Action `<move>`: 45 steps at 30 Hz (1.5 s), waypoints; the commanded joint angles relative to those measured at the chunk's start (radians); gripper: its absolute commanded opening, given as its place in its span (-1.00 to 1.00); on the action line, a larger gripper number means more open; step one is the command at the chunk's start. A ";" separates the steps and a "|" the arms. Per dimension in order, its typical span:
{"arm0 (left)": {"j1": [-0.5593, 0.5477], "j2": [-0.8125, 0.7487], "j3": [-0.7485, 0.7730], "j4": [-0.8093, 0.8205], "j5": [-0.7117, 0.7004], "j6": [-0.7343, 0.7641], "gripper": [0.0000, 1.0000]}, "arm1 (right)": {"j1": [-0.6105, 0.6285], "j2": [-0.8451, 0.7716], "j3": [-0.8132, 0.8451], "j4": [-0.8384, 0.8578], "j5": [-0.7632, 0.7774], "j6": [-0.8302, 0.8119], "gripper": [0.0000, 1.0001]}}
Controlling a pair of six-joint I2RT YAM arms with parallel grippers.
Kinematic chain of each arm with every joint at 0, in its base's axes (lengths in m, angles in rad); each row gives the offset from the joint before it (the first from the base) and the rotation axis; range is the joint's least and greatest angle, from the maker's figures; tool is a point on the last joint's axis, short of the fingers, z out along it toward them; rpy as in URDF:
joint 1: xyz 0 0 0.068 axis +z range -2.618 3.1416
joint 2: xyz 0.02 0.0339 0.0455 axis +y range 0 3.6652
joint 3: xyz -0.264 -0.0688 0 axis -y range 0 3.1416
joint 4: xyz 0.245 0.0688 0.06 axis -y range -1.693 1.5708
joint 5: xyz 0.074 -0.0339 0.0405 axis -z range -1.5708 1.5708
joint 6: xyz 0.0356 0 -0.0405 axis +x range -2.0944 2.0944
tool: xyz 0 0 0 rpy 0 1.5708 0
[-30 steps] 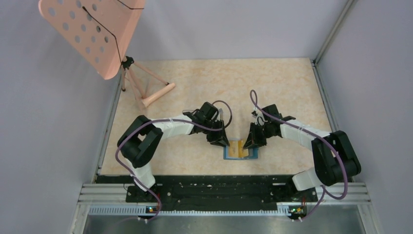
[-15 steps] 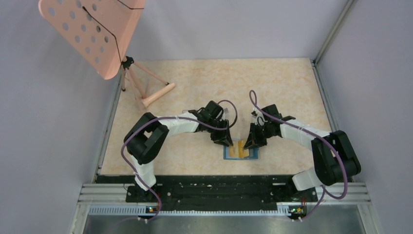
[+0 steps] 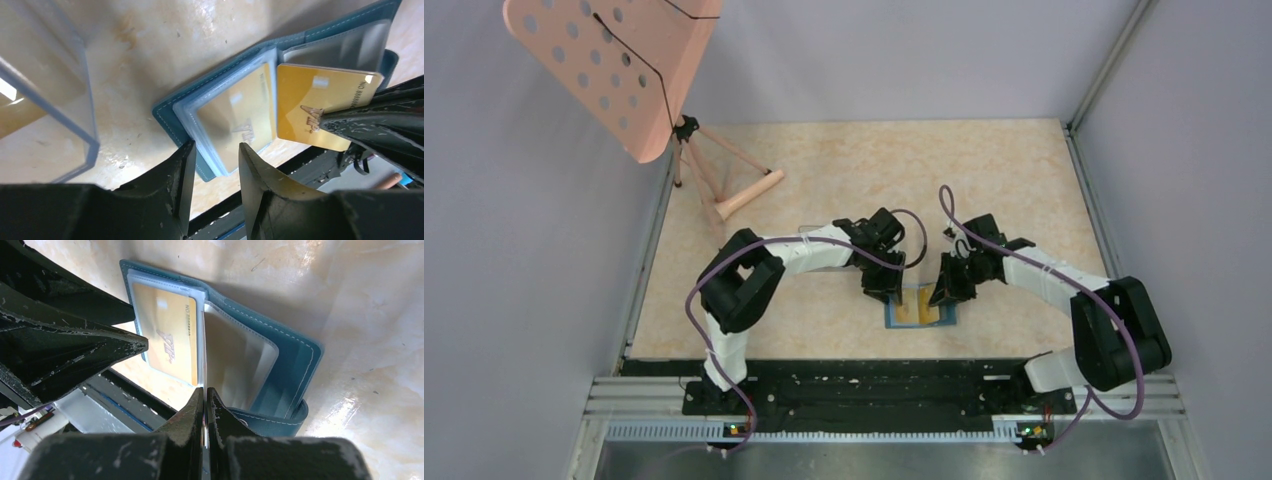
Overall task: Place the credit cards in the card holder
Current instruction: Turn over the card slot in the card holder.
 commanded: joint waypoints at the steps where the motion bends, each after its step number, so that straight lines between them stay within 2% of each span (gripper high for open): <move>1: -0.019 0.017 0.056 -0.090 -0.082 0.047 -0.13 | -0.004 -0.010 0.027 -0.021 0.063 -0.032 -1.00; 6: -0.022 0.020 0.054 -0.056 -0.044 0.044 -0.11 | -0.005 0.031 0.001 -0.001 0.061 -0.035 -1.00; 12: -0.033 0.034 0.082 -0.048 0.004 0.058 -0.41 | -0.004 0.049 -0.006 0.013 0.050 -0.038 -1.00; 24: -0.078 0.063 0.203 -0.167 -0.053 0.115 -0.50 | -0.004 0.054 -0.009 0.019 0.035 -0.040 -1.00; 27: -0.089 0.075 0.240 -0.218 -0.080 0.132 -0.41 | -0.004 0.055 -0.009 0.019 0.032 -0.040 -1.00; 30: -0.101 0.090 0.270 -0.260 -0.118 0.145 -0.10 | -0.004 0.055 -0.010 0.019 0.030 -0.039 -1.00; 32: -0.107 0.105 0.283 -0.282 -0.139 0.153 0.00 | -0.004 0.056 -0.009 0.019 0.028 -0.040 -1.00; 40: -0.120 0.132 0.324 -0.345 -0.187 0.167 -0.10 | -0.004 0.056 -0.010 0.021 0.022 -0.039 -1.00; 45: -0.133 0.154 0.352 -0.390 -0.218 0.185 0.09 | -0.004 0.055 -0.011 0.021 0.018 -0.041 -1.00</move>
